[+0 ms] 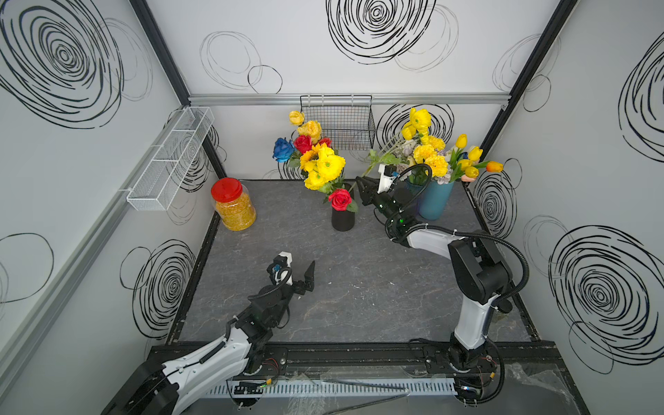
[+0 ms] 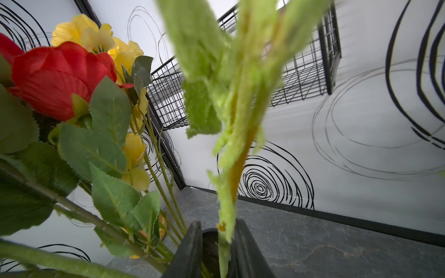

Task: Pick out yellow flowers from the vase
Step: Pick up the flower from the vase.

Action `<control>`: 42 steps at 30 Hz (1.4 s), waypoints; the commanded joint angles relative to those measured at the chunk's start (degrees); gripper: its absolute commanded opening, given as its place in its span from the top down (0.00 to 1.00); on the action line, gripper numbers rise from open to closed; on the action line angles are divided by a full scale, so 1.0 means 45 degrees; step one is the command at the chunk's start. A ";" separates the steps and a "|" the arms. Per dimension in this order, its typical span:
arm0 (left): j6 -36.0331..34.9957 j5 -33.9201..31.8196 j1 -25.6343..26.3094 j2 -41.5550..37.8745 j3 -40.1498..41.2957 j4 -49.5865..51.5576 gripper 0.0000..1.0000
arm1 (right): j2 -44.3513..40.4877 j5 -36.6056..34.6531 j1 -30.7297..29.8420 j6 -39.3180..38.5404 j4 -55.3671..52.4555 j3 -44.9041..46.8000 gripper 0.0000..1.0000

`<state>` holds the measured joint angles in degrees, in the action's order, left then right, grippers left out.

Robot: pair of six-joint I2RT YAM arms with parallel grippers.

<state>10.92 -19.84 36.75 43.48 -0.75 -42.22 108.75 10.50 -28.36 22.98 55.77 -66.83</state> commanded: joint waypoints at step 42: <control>-0.0444 -0.0265 0.0212 -0.0137 -0.0207 -0.0629 0.01 | -0.2176 -0.1257 -0.0232 -0.2677 -0.4820 -0.2954 0.88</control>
<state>10.24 -20.53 37.50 43.07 -0.73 -42.17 102.59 6.87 -29.10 13.63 37.21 -76.97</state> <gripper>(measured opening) 0.992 0.122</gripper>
